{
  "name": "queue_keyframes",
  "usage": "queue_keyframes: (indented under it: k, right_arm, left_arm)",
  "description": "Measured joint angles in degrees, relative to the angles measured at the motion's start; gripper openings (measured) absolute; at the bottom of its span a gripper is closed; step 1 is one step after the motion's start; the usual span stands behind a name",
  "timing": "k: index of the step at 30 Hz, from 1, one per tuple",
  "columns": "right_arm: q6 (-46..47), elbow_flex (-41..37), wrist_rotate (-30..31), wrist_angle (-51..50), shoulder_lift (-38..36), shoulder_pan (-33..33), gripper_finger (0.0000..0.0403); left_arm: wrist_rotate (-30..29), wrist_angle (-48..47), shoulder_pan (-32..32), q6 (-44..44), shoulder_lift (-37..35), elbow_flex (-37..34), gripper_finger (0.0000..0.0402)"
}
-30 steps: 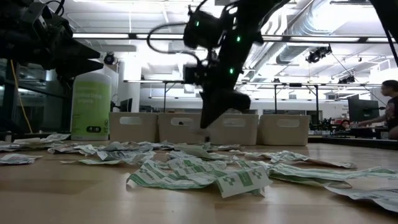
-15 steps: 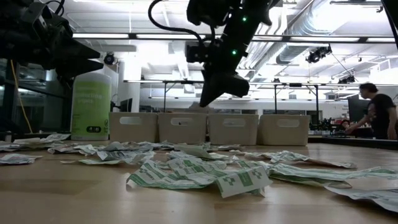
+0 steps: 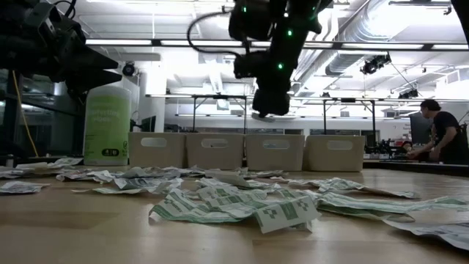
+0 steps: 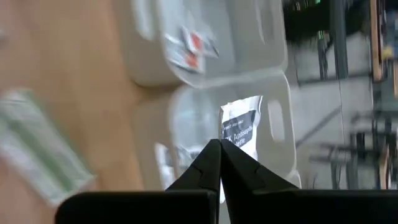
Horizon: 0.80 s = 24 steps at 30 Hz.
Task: Pick & Place First Aid Supplies
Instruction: Put the towelette pack into the middle right gray bin
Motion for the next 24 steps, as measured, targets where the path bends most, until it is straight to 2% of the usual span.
queue_keyframes:
  k: [5,12,19,24]
  right_arm:
    - [4.3,0.0,-1.0,-3.5,0.0,-3.9,0.0000]
    - [-4.7,0.0,-12.9,-4.0,0.0,-8.8,0.0000]
    - [-9.9,0.0,-17.6,-4.0,0.0,-12.2,0.0000]
    - [-10.4,0.0,-21.3,-3.6,0.0,-13.0,0.0002]
  left_arm:
    - [0.0,0.0,0.0,0.0,0.0,0.0,0.0150]
    - [0.0,0.0,0.0,0.0,0.0,0.0,0.0150]
    - [0.0,0.0,0.0,0.0,0.0,0.0,0.0150]
    - [0.0,0.0,0.0,0.0,0.0,0.0,0.0150]
